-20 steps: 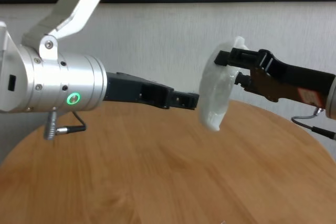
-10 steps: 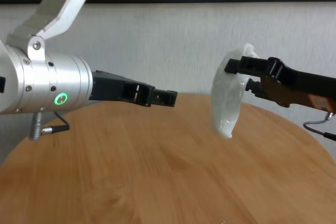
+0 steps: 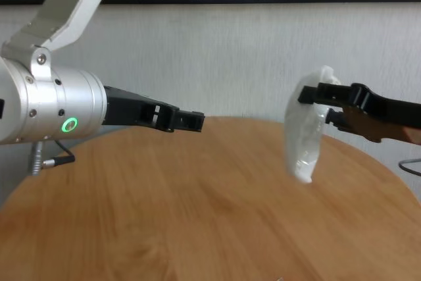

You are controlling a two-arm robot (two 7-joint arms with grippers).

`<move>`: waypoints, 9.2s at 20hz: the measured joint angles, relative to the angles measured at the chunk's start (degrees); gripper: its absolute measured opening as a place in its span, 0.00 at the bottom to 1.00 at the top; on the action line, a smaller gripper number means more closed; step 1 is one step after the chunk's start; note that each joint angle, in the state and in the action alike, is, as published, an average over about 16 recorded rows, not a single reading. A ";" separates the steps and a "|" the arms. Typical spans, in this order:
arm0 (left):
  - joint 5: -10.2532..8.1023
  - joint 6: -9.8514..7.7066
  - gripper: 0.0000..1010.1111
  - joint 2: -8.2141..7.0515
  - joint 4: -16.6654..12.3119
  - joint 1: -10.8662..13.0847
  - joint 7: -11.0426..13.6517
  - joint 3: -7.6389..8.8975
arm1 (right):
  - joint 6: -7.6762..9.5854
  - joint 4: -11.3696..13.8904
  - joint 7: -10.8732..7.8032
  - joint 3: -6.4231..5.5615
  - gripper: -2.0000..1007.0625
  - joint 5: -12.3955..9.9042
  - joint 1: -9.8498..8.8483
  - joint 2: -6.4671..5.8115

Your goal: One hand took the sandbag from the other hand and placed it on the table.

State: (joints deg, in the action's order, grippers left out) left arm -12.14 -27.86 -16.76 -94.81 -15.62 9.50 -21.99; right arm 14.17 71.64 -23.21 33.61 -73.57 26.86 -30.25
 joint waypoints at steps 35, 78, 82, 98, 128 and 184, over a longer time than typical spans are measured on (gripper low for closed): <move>4.04 -1.20 0.99 3.80 -0.33 1.90 -0.39 4.26 | 1.85 -9.08 3.68 -1.99 0.53 9.60 3.41 -0.51; 5.38 -3.10 0.99 9.39 -0.43 4.05 -3.94 10.56 | 3.80 -17.14 0.36 -2.28 0.56 15.28 6.79 3.07; 5.39 -3.07 0.99 9.35 -0.43 4.03 -3.96 10.50 | 3.77 -17.06 0.43 -2.30 0.62 15.21 6.74 3.04; 5.42 -2.99 0.99 9.26 -0.43 3.99 -3.98 10.38 | 3.66 -16.87 0.46 -2.39 0.97 15.08 6.62 2.96; 5.42 -2.99 0.99 9.24 -0.42 3.98 -3.98 10.36 | 0.97 -13.92 -3.27 -4.51 0.99 19.46 4.66 3.60; 5.42 -2.99 0.99 9.24 -0.42 3.98 -3.98 10.36 | -4.22 -11.66 -11.97 -1.89 0.99 30.65 6.43 12.42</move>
State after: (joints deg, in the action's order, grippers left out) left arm -6.71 -30.84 -7.52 -95.23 -11.64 5.51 -11.63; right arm 9.95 59.98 -35.18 31.71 -42.92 33.29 -17.83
